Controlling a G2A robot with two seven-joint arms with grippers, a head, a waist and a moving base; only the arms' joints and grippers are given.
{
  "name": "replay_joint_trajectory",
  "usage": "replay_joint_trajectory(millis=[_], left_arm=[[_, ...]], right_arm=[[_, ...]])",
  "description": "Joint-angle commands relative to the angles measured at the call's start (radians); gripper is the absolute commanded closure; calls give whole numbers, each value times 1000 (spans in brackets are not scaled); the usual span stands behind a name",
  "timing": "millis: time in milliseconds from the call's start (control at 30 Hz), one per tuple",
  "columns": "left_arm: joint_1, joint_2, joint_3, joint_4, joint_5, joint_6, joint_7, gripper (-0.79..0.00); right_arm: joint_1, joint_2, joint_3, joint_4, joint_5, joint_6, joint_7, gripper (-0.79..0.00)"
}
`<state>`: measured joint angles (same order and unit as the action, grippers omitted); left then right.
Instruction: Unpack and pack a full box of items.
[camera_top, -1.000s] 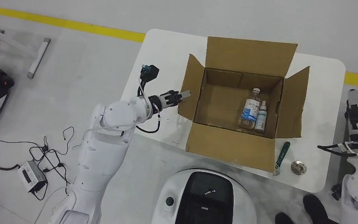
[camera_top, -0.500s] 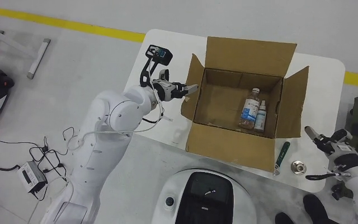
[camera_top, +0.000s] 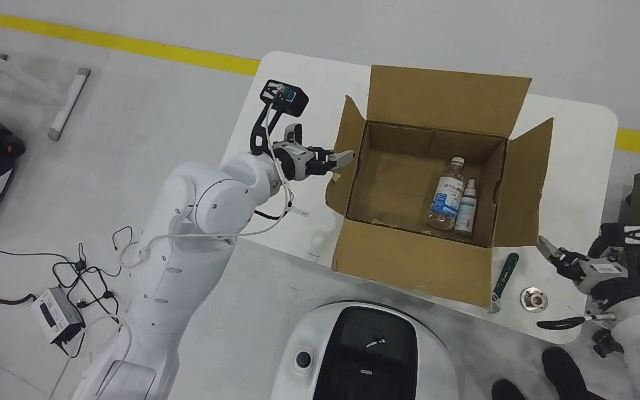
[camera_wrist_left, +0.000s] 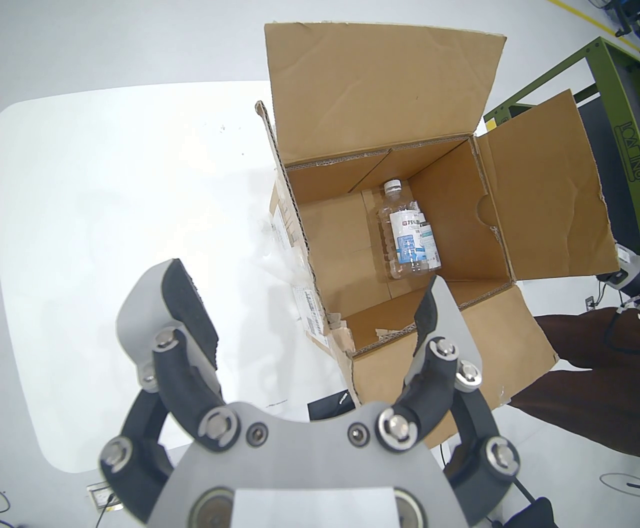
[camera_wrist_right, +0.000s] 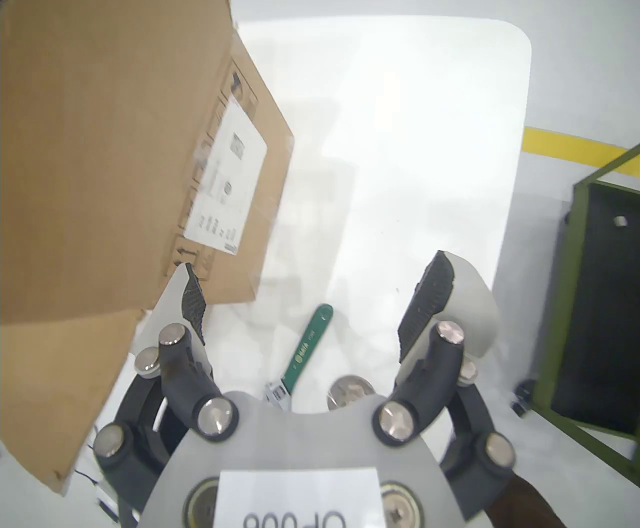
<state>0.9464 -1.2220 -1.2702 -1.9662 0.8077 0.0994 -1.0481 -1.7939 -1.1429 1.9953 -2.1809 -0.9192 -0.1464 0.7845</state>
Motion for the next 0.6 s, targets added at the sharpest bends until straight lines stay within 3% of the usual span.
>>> replay_joint_trajectory(millis=[0,200,567], left_arm=[[0,0,0,0,0,0,0,-785],[0,0,0,0,0,0,0,-785],[0,0,0,0,0,0,0,-785]], right_arm=[[-18,5,8,-35,-67,6,118,-785],[-53,25,5,-79,-221,-107,394,-785],[-42,28,-15,-51,-261,-104,432,-785]])
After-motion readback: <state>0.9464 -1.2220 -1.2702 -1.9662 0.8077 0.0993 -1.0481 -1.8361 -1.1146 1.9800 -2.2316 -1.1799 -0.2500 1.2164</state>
